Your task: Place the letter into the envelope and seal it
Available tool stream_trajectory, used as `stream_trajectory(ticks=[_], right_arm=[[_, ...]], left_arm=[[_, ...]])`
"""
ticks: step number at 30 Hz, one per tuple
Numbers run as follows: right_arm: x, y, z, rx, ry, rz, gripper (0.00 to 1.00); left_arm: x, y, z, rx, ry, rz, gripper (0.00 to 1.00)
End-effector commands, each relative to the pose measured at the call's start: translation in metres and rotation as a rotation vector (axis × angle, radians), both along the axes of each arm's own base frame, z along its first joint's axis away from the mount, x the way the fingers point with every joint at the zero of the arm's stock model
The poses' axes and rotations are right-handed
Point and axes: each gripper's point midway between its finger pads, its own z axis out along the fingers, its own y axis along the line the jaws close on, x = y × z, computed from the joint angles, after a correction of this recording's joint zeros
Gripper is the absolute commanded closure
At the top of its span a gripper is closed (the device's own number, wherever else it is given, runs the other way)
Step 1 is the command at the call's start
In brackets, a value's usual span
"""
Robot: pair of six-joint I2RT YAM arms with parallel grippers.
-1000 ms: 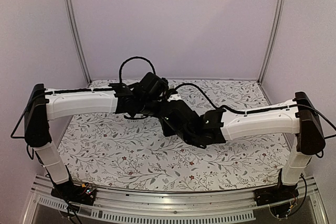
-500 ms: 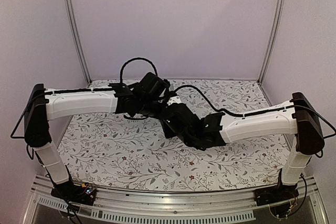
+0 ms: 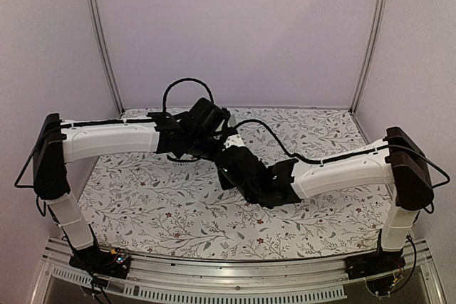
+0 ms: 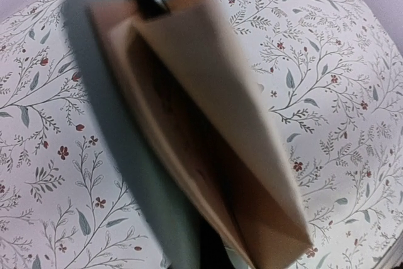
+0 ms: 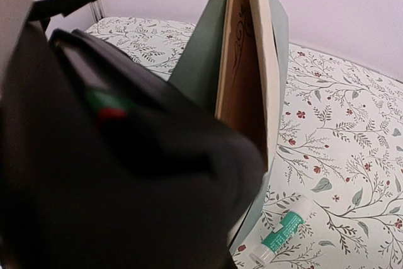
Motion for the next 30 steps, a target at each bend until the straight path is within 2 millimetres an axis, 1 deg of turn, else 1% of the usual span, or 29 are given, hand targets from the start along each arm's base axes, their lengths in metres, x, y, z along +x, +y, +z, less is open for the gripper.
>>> stream_trajectory(ticks=[1,3,6,8,9,10,12,13,14,15,16,17,20,21,23,24,26,27,28,29,30], right_arm=[[0.007,-0.003,-0.031,-0.066,0.034,-0.032,1.00],[0.006,-0.001,-0.036,-0.071,0.052,-0.027,0.94],[-0.001,0.005,-0.040,-0.057,0.097,0.021,0.77],[-0.006,0.008,-0.034,-0.032,0.117,0.057,0.66],[-0.009,0.008,-0.029,-0.013,0.123,0.075,0.62],[-0.011,0.009,-0.020,0.011,0.122,0.092,0.57],[-0.016,0.009,-0.008,0.040,0.123,0.126,0.52],[-0.018,0.009,-0.004,0.049,0.125,0.144,0.49],[-0.021,0.009,0.005,0.072,0.125,0.169,0.46],[-0.022,0.009,0.009,0.090,0.131,0.190,0.42],[-0.025,0.008,0.014,0.109,0.140,0.219,0.37],[-0.027,0.007,0.024,0.143,0.144,0.247,0.34],[-0.032,0.000,0.037,0.204,0.157,0.304,0.27],[-0.033,-0.006,0.046,0.227,0.152,0.314,0.26],[-0.037,-0.017,0.050,0.256,0.166,0.341,0.25],[-0.040,-0.023,0.059,0.287,0.163,0.365,0.26],[-0.046,-0.031,0.069,0.340,0.156,0.421,0.32],[-0.050,-0.033,0.072,0.360,0.155,0.453,0.36],[-0.054,-0.035,0.084,0.397,0.136,0.487,0.41],[-0.057,-0.037,0.089,0.420,0.130,0.514,0.46],[-0.062,-0.035,0.092,0.435,0.135,0.552,0.51]], left_arm=[[-0.011,-0.016,0.030,-0.091,-0.019,-0.073,1.00],[-0.012,-0.016,0.029,-0.090,-0.017,-0.073,1.00],[-0.009,-0.011,0.026,-0.085,-0.013,-0.062,1.00],[-0.007,-0.007,0.023,-0.082,-0.009,-0.054,1.00],[-0.007,-0.005,0.022,-0.079,-0.008,-0.051,1.00],[-0.006,-0.004,0.021,-0.081,-0.009,-0.049,1.00],[-0.007,-0.002,0.021,-0.084,-0.008,-0.048,1.00],[-0.007,-0.001,0.021,-0.087,-0.008,-0.049,1.00],[-0.007,-0.001,0.021,-0.092,-0.007,-0.052,1.00],[-0.008,0.000,0.022,-0.095,-0.008,-0.056,1.00],[-0.007,0.001,0.021,-0.096,-0.007,-0.056,1.00],[-0.008,0.001,0.022,-0.101,-0.008,-0.056,1.00],[-0.007,0.005,0.022,-0.106,-0.008,-0.056,1.00],[-0.007,0.006,0.022,-0.111,-0.008,-0.056,1.00],[-0.008,0.006,0.023,-0.123,-0.005,-0.062,1.00],[-0.008,0.006,0.024,-0.128,-0.006,-0.065,1.00],[-0.010,0.005,0.025,-0.141,-0.002,-0.077,1.00],[-0.010,0.005,0.026,-0.146,-0.002,-0.081,1.00],[-0.011,0.004,0.027,-0.154,-0.001,-0.086,1.00],[-0.011,0.003,0.028,-0.160,-0.001,-0.092,1.00],[-0.012,0.001,0.028,-0.168,0.002,-0.099,1.00]])
